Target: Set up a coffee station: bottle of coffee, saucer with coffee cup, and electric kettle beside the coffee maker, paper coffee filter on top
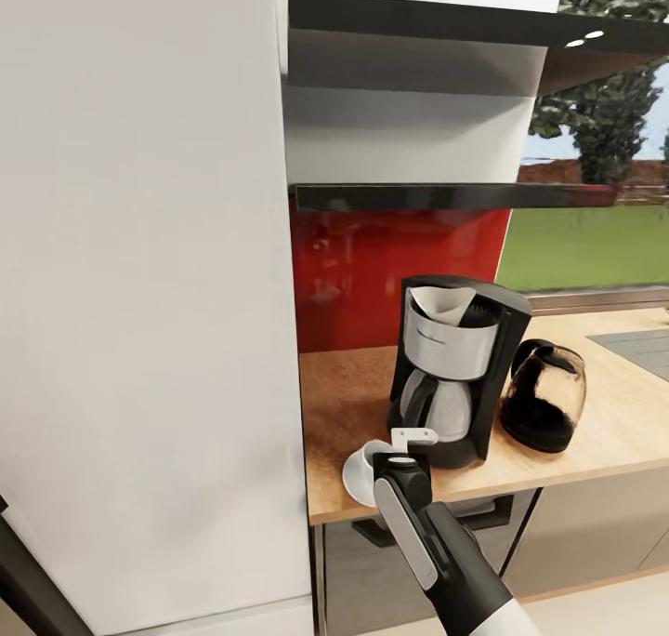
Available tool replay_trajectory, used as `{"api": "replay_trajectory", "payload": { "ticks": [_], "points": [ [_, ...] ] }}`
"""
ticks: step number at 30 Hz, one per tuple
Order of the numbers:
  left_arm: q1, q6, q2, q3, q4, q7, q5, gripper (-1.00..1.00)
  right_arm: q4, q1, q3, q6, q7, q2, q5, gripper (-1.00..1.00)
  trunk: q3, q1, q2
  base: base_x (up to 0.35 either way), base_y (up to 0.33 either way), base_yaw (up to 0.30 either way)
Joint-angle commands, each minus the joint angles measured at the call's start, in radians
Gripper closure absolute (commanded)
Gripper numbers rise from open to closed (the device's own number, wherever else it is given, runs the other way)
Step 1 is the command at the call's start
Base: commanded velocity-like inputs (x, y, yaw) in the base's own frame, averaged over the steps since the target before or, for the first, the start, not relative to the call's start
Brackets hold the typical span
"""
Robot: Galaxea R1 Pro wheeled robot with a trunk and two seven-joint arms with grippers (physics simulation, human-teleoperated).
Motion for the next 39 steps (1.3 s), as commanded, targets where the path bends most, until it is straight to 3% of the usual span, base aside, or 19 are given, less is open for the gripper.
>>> {"api": "replay_trajectory", "payload": {
  "ticks": [1,9,39],
  "points": [
    [-0.001,-0.004,0.0,0.008,0.002,0.003,-0.01,-1.0,-0.001,-0.001,0.002,0.002,-0.01,-0.001,-0.009,1.0,-0.002,0.0,-0.002,0.018,0.006,0.0],
    [-0.001,-0.004,0.0,0.008,0.002,0.003,-0.011,-1.0,0.056,-0.001,0.002,-0.001,-0.008,-0.002,-0.011,1.0,-0.002,0.0,-0.002,0.003,0.001,0.0],
    [-0.001,-0.004,0.0,0.008,0.002,0.003,-0.01,-1.0,0.055,-0.001,0.002,-0.001,-0.008,-0.002,-0.011,1.0,-0.002,0.0,-0.002,0.019,0.0,0.0]
  ]
}}
